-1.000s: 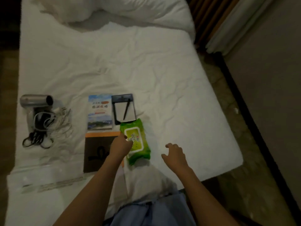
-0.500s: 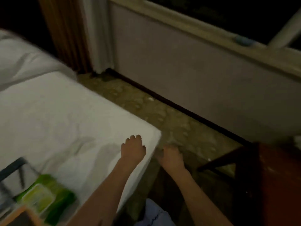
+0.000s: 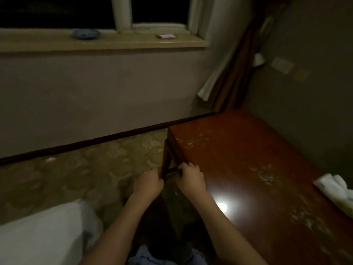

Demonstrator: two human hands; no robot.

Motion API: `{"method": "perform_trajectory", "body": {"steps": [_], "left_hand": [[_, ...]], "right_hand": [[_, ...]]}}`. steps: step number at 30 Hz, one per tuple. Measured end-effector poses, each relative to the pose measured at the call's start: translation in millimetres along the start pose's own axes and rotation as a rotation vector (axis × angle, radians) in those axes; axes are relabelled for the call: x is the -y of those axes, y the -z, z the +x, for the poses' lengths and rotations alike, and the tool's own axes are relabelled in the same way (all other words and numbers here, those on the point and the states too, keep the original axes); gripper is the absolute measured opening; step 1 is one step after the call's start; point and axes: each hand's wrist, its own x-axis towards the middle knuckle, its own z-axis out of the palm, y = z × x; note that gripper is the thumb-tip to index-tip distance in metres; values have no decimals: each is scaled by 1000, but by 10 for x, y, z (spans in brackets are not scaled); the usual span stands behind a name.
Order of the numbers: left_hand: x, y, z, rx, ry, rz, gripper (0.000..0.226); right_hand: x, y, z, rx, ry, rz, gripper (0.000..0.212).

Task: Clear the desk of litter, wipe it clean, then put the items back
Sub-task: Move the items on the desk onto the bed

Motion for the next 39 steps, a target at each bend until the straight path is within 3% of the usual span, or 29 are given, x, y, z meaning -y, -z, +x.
{"method": "perform_trajectory", "body": {"steps": [10,16,22,34,39], "left_hand": [[-1217,-32,885,164,-484,139,34],[-1930,-546,703,390,-764,307,41],[-2435,-1172,362,562,-929,413,42],[-4579,-2034,163,479,-1119,446,46],[-5479,-2580,187,388,-1132,574,67]], "right_hand": [[-809,186,113,-131,-519,89,37],[-1270,375,-431,-289,-825,179,41],[-1870,688,-849,-399,-981,197,40],[-3691,1205,-1226,-431,-1067,320,39],[-4596,1476,-1503,-423,-1109,285,40]]}}
